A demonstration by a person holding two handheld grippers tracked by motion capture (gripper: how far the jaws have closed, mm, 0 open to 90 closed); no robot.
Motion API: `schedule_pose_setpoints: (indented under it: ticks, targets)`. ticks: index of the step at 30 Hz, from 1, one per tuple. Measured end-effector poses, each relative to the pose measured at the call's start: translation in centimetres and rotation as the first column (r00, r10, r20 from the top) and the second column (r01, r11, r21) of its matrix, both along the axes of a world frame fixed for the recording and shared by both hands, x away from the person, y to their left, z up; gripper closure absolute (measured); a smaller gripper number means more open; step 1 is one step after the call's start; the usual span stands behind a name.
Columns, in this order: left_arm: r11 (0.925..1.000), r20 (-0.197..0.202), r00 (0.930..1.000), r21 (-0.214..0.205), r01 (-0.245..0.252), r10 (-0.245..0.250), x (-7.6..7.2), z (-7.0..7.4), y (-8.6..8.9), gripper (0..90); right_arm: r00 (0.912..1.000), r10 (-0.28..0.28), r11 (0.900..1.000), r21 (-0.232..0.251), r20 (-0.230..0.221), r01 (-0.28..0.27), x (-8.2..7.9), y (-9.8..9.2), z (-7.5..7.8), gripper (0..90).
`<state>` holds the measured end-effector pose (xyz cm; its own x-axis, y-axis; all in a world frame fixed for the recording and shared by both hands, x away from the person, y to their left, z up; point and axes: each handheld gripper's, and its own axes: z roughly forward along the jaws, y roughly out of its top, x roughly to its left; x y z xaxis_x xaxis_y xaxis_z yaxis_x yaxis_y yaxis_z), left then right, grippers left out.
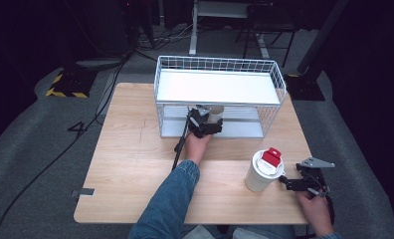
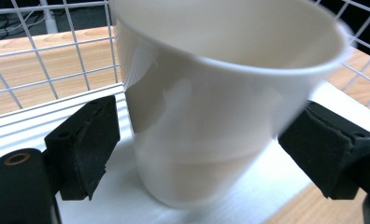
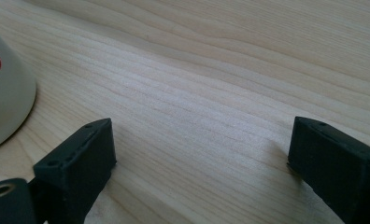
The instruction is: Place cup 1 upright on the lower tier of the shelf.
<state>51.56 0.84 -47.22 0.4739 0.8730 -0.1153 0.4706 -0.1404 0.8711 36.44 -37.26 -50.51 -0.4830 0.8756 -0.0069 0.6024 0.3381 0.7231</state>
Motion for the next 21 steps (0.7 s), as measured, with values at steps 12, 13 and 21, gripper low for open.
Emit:
schedule_pose_setpoints:
  ticks: [12,13,21]
  targets:
    - [0.9990,0.000,0.9992,-0.020,0.040,-0.040,-2.9,0.8,2.4,13.7,1.0000,0.000,1.0000,0.000,0.000,0.000,0.0,0.0,0.0,7.8]
    - [0.9990,0.002,0.9991,-0.017,0.041,-0.041,-3.1,0.9,2.6,13.7,1.0000,0.000,1.0000,0.000,0.000,0.000,0.0,0.0,0.0,7.8]
    - [0.9982,0.023,0.9980,-0.007,0.060,-0.060,-5.7,2.0,4.1,13.6,1.0000,0.001,1.0000,0.001,0.000,-0.001,0.0,0.0,0.0,7.7]
